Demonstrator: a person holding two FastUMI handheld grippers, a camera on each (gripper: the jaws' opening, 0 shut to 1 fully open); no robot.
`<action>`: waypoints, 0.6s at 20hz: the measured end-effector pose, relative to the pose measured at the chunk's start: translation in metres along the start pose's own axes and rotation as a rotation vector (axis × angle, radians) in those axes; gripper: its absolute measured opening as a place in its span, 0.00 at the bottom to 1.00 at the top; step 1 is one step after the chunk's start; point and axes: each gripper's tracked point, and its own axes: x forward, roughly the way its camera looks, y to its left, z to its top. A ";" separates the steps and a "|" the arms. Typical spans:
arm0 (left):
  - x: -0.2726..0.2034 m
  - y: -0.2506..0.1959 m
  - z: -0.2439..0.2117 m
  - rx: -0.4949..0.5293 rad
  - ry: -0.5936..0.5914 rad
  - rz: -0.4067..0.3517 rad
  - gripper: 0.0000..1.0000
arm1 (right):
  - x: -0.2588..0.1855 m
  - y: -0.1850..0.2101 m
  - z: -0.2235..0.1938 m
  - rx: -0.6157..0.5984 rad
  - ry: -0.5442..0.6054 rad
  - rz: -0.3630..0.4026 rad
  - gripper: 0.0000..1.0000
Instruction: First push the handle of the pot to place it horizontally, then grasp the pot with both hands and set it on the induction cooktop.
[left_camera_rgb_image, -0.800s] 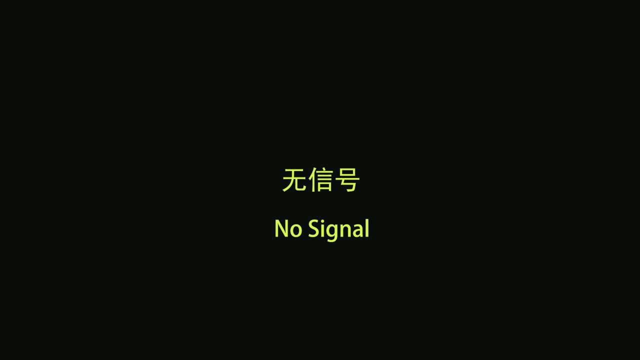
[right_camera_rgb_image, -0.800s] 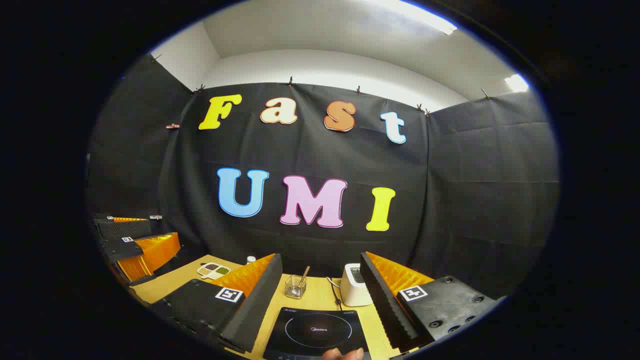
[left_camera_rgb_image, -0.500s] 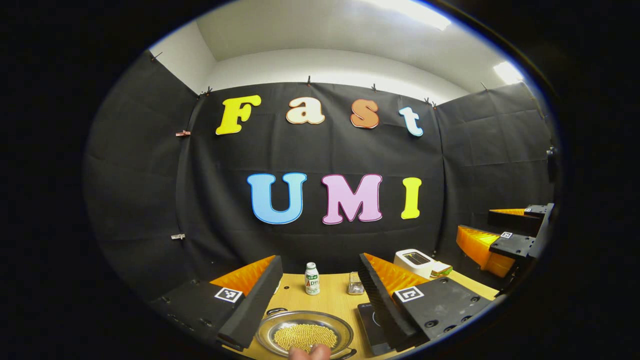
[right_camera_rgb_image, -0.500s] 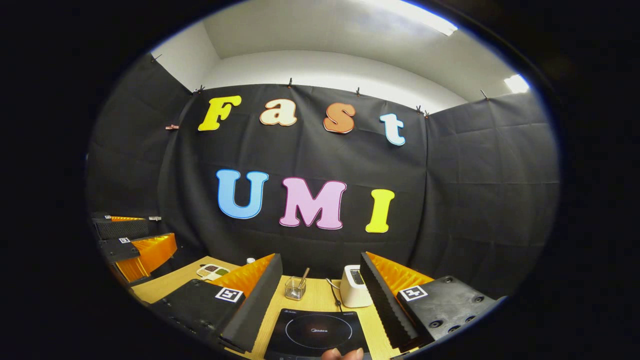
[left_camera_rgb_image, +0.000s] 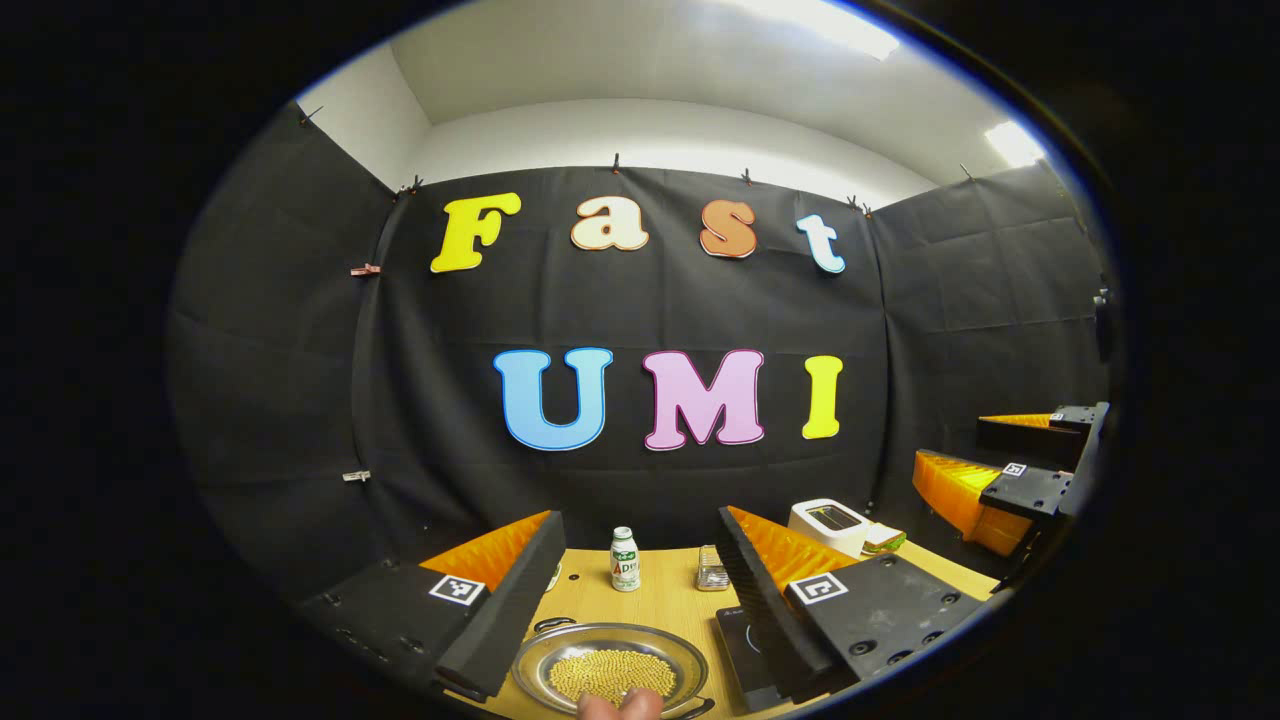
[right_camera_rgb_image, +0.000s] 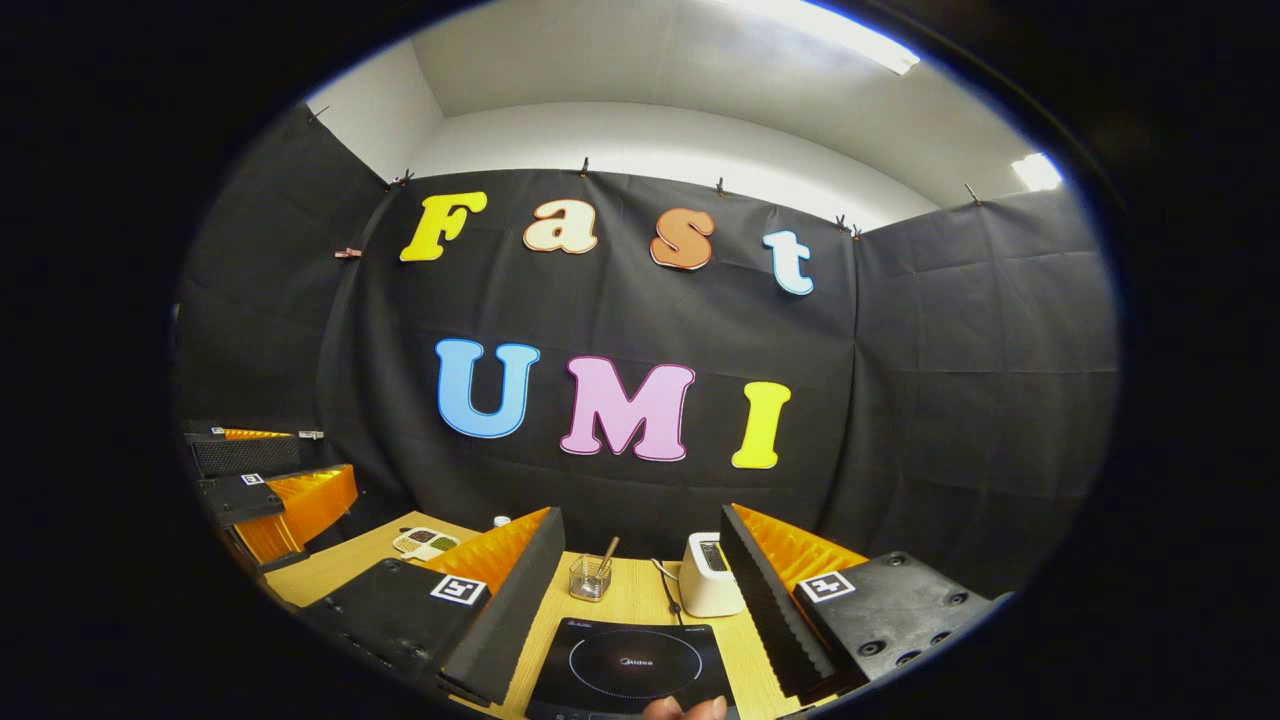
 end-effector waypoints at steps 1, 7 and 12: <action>-0.001 -0.004 -0.002 -0.002 0.001 -0.013 0.95 | -0.001 -0.001 -0.001 0.000 0.000 -0.001 0.97; -0.003 -0.019 -0.005 0.013 0.015 -0.082 0.33 | -0.003 -0.005 -0.008 -0.011 0.012 -0.001 0.97; -0.008 -0.018 -0.030 -0.013 0.117 -0.123 0.05 | -0.003 -0.009 -0.007 -0.014 0.008 -0.005 0.97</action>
